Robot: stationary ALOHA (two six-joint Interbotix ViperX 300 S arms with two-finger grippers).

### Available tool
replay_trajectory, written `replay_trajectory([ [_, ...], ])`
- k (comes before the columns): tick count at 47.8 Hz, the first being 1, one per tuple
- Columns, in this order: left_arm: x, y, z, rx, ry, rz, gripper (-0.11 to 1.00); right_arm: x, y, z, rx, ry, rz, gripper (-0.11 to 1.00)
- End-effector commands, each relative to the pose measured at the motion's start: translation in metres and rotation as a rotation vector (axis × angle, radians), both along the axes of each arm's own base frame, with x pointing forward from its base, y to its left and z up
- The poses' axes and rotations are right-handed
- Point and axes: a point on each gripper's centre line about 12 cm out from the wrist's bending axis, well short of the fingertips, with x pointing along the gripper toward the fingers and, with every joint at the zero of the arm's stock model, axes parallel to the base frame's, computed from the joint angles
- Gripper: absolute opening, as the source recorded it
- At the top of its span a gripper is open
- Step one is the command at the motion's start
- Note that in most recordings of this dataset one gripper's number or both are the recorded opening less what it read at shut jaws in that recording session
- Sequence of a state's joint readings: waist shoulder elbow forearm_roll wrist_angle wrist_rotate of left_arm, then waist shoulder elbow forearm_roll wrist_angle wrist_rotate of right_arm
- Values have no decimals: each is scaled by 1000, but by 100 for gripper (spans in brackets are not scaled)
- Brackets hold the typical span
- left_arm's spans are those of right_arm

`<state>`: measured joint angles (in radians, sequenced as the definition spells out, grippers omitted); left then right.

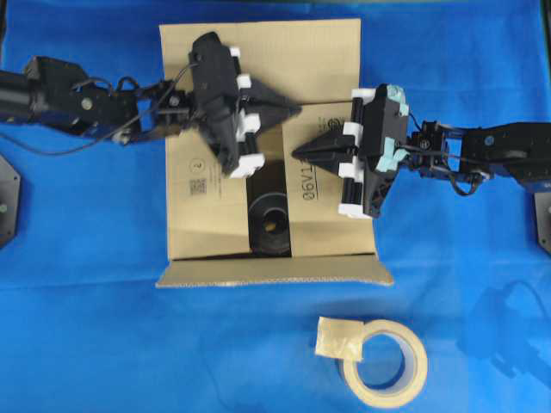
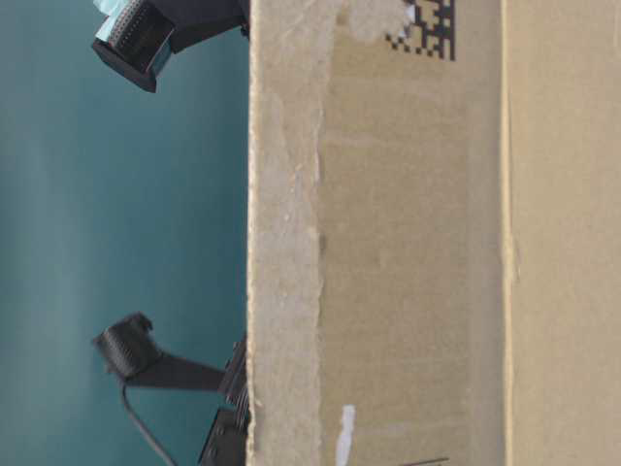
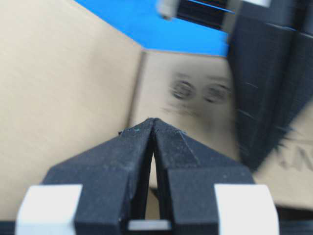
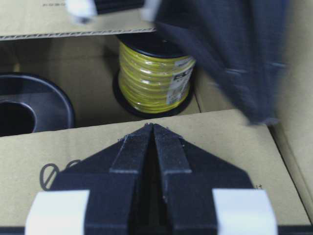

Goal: Close the cardboard box.
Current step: 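Hold the folded side flaps down with both grippers, pressing toward the center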

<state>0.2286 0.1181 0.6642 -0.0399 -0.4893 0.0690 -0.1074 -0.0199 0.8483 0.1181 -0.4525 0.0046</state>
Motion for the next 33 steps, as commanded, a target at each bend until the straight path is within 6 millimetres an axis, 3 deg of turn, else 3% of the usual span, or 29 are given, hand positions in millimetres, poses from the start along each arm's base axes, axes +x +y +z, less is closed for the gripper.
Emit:
replay_trajectory([
  [1,6,9,9,11,-32,16,0,3,2,8,-2,-31,4,0],
  [16,3,18,-11,-1,14,37,0,4,2,8,-3,-32,6,0],
  [28,2,16,-14,-3,23,34,0,3,2,9,-4,-30,7,0],
  [33,1,14,-14,-3,25,29,0,1,3,19,-7,-53,8,0],
])
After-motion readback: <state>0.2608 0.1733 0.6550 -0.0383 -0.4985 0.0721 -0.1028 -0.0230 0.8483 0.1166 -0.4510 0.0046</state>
